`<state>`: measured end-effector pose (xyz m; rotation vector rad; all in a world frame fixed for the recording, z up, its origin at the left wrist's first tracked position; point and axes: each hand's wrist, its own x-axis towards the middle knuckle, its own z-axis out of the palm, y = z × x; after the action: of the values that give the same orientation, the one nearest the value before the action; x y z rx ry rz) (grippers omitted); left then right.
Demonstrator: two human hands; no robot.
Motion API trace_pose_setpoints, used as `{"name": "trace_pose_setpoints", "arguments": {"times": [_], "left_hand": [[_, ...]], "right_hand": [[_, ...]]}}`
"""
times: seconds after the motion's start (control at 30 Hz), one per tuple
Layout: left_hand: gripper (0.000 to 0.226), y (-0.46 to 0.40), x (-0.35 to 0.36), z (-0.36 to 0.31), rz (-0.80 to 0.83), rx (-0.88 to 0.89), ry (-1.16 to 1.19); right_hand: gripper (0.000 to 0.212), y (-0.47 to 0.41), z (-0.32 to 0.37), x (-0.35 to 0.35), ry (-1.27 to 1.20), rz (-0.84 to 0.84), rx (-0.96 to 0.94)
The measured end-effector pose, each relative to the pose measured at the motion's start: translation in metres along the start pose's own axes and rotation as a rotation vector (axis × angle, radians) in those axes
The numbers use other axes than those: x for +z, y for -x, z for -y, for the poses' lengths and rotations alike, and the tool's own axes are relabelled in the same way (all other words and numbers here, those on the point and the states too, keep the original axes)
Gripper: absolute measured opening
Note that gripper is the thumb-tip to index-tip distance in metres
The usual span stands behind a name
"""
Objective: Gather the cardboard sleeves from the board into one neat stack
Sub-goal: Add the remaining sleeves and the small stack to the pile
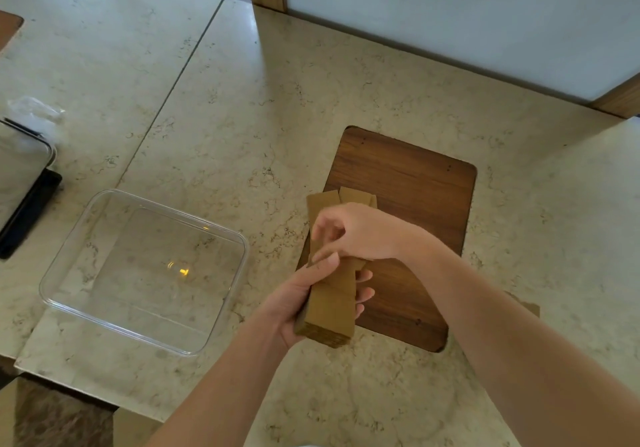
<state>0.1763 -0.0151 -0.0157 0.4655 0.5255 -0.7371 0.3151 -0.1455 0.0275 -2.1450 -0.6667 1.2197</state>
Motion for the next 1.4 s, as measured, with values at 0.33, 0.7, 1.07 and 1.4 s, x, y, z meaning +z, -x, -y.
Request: {"name": "trace_pose_setpoints", "arguments": {"times": [0.33,0.7,1.07,1.4], "left_hand": [[0.053,-0.001,-0.018,-0.003,-0.188,0.227,0.243],[0.05,0.008,-0.025,0.001,-0.201,0.238,0.302],[0.083,0.0,-0.013,0.007,-0.138,0.225,0.345],[0.081,-0.01,-0.002,0.006,-0.137,0.225,0.269]], "right_hand": [[0.067,-0.038,-0.023,0.046,0.167,-0.605,0.492],[0.015,-0.007,-0.016,0.017,-0.521,-0.429,0.337],[0.034,0.052,-0.01,0.066,0.141,-0.767,-0.284],[0.053,0.041,-0.025,0.07,-0.264,-0.673,0.065]]}}
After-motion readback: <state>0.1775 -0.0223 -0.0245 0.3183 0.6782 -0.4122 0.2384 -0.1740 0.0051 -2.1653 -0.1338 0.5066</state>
